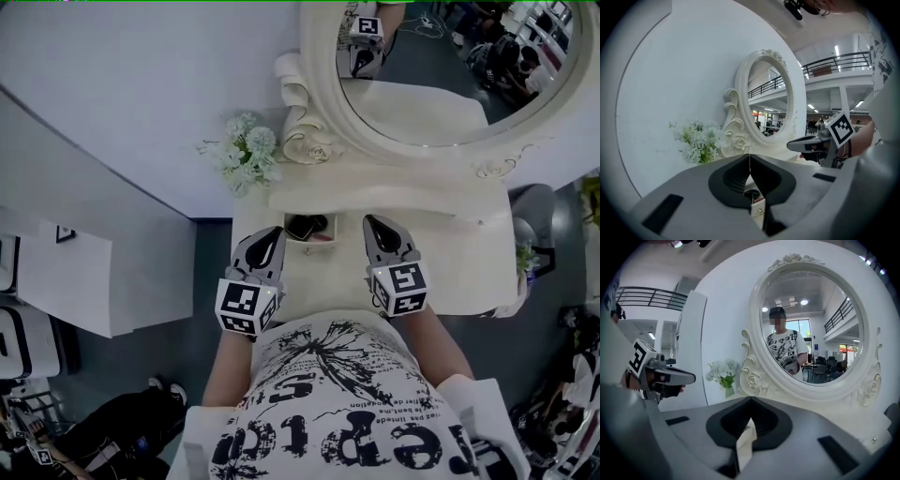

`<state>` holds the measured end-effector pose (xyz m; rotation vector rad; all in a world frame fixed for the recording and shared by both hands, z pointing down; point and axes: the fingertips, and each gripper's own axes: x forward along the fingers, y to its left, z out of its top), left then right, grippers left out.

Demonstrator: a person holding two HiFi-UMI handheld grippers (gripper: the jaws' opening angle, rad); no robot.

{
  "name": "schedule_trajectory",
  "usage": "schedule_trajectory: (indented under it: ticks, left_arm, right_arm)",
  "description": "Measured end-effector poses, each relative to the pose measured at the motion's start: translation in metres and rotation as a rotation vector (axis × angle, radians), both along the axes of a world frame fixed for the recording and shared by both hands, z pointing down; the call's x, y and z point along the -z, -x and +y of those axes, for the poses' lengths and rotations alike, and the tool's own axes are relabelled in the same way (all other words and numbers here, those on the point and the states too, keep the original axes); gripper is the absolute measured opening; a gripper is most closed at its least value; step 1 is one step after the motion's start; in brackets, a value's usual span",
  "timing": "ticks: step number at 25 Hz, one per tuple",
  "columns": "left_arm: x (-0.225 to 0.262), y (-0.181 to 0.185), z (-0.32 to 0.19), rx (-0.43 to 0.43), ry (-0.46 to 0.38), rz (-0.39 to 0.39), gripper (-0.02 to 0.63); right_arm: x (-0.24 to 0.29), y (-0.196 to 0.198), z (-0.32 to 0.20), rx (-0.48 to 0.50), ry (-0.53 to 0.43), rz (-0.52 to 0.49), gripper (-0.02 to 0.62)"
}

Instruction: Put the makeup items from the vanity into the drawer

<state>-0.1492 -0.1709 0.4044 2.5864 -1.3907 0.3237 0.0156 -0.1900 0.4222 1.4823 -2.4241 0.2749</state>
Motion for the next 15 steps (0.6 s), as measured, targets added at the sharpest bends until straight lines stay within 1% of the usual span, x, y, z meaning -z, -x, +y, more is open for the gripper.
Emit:
schedule_trajectory:
  ticks: [8, 15]
  left_arm:
    - [0.010, -0.004, -0.006, -0.022, -0.030, -0.002, 0.021]
    - [0.016, -0.002, -0.010, -0.012, -0.038, -0.003, 0.021]
  right_arm:
    - [0.013, -0.005, 0.007, -0.007, -0.065, -0.011, 0.017]
    - [0.023, -0.003, 0.010, 0.013, -0.105, -0.025, 0.017]
